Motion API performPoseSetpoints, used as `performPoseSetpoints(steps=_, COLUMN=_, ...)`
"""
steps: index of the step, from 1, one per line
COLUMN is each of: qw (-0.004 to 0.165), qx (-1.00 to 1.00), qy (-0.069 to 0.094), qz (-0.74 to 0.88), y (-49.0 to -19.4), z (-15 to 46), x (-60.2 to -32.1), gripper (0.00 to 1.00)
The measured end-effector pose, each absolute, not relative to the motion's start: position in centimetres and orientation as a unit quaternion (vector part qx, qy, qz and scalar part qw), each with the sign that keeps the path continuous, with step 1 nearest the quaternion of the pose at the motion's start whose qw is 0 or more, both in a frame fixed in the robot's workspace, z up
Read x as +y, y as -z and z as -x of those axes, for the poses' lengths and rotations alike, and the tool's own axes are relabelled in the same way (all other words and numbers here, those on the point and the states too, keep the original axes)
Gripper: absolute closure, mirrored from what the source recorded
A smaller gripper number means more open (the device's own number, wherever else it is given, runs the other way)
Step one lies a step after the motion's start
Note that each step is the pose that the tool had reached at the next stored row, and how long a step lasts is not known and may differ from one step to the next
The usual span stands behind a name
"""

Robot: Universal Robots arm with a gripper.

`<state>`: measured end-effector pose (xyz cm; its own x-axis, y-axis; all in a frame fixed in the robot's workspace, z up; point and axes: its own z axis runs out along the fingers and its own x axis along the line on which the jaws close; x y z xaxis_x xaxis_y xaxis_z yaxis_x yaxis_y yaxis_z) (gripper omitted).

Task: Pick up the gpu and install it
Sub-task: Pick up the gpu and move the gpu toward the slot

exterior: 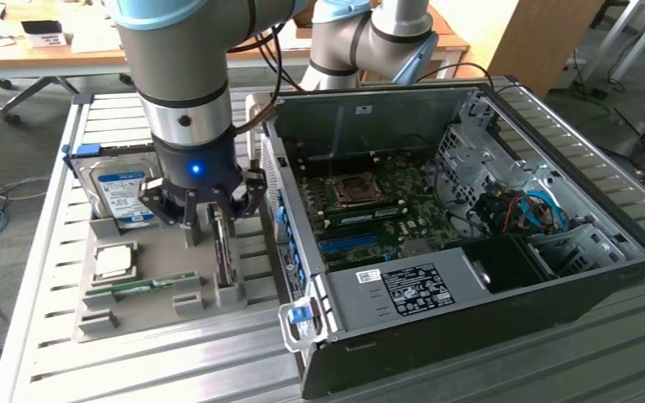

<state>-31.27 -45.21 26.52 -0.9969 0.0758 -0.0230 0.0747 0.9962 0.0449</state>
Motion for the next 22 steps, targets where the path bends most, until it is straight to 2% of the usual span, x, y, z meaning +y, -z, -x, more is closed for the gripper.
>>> performPoseSetpoints(steps=22, qw=0.012, qx=0.999, qy=-0.022, qz=-0.038, y=-25.81, z=31.27, x=-45.20, gripper=0.51)
